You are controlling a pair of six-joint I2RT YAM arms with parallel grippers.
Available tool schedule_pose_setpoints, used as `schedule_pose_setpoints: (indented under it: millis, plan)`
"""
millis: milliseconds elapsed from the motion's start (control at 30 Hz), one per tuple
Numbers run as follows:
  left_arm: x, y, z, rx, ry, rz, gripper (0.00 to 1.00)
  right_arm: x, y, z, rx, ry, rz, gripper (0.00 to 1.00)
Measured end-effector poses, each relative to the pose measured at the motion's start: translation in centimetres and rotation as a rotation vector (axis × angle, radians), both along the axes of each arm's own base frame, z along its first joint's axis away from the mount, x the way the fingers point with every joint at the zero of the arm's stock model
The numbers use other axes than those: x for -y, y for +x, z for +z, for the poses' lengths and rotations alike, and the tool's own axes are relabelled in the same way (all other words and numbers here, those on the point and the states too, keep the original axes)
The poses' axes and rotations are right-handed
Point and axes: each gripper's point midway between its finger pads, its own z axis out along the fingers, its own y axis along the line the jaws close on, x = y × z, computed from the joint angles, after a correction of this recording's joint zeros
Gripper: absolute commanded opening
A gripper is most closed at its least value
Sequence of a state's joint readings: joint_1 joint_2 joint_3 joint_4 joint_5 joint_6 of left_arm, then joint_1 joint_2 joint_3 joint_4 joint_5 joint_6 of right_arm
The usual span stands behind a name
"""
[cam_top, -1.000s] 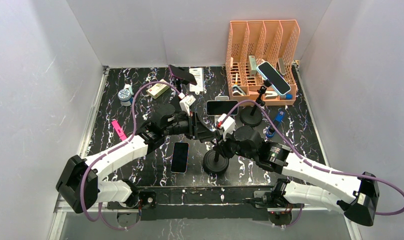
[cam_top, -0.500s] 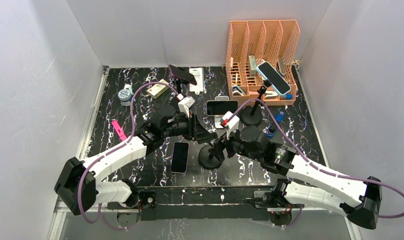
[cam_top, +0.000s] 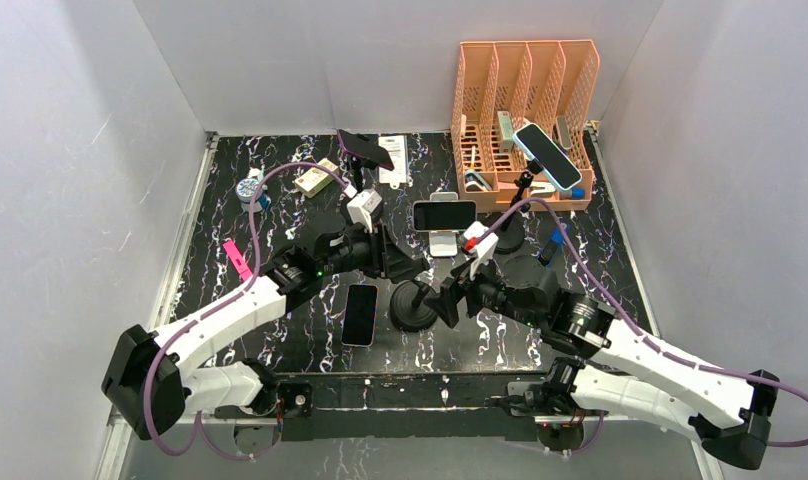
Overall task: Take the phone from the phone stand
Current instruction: Pick up the phone stand at the center of the board, then place the phone stand at the center of the board.
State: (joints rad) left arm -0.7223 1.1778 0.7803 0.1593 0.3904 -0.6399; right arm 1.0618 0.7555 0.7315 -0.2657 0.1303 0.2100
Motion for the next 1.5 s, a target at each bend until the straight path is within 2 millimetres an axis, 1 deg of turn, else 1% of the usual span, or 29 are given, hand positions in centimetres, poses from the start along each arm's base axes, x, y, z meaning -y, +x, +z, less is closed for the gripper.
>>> schedule_pose_setpoints:
  millis: [167,267,367,467,533,600,700,767,833,900,1067,1200,1367,1500]
  plan:
    - [-0.6,0.8,0.6,0.009,0.024,0.058,0.00,0.7,-0.2,1.2,0.014,0.029,-0.011,0.91]
    - [-1.2,1.4,1.7,0.028,0.040,0.107,0.00,0.9,-0.2,1.7,0.019,0.045,-0.019,0.91]
    - [-2.2,2.3,3.2,0.058,0.051,0.167,0.00,1.0,-0.2,1.8,0.018,0.050,-0.024,0.91]
    - [-3.8,3.5,4.8,0.088,0.063,0.253,0.00,0.9,-0.2,1.8,0.013,0.053,-0.027,0.91]
    - [-5.1,4.4,5.4,0.096,0.071,0.313,0.00,0.9,-0.2,1.8,0.012,0.054,-0.027,0.90]
    - [-7.3,5.7,5.8,0.094,0.083,0.399,0.00,0.9,-0.2,1.8,0.011,0.055,-0.027,0.90]
    - [-11.4,8.0,5.5,0.064,0.103,0.550,0.00,0.9,-0.2,1.8,0.009,0.057,-0.028,0.90]
    - [-14.3,9.4,4.9,0.039,0.126,0.651,0.00,0.9,-0.3,1.8,0.009,0.057,-0.027,0.90]
    - [-17.0,10.4,4.3,0.021,0.157,0.746,0.00,0.9,-0.3,1.9,0.008,0.060,-0.026,0.90]
    - [-18.9,10.8,3.8,0.010,0.186,0.814,0.00,1.0,-0.3,2.0,0.009,0.065,-0.025,0.90]
    - [-21.8,11.8,3.5,-0.008,0.199,0.927,0.00,1.2,-0.6,2.6,0.018,0.086,-0.019,0.90]
    - [-24.1,13.3,3.1,-0.032,0.178,1.019,0.00,1.1,-1.1,2.9,0.007,0.108,-0.004,0.90]
    - [-26.9,16.0,1.4,-0.091,0.143,1.124,0.00,1.2,-1.6,3.4,0.004,0.133,0.016,0.90]
    - [-28.6,17.9,0.0,-0.138,0.108,1.178,0.00,1.3,-1.8,3.5,0.004,0.142,0.022,0.90]
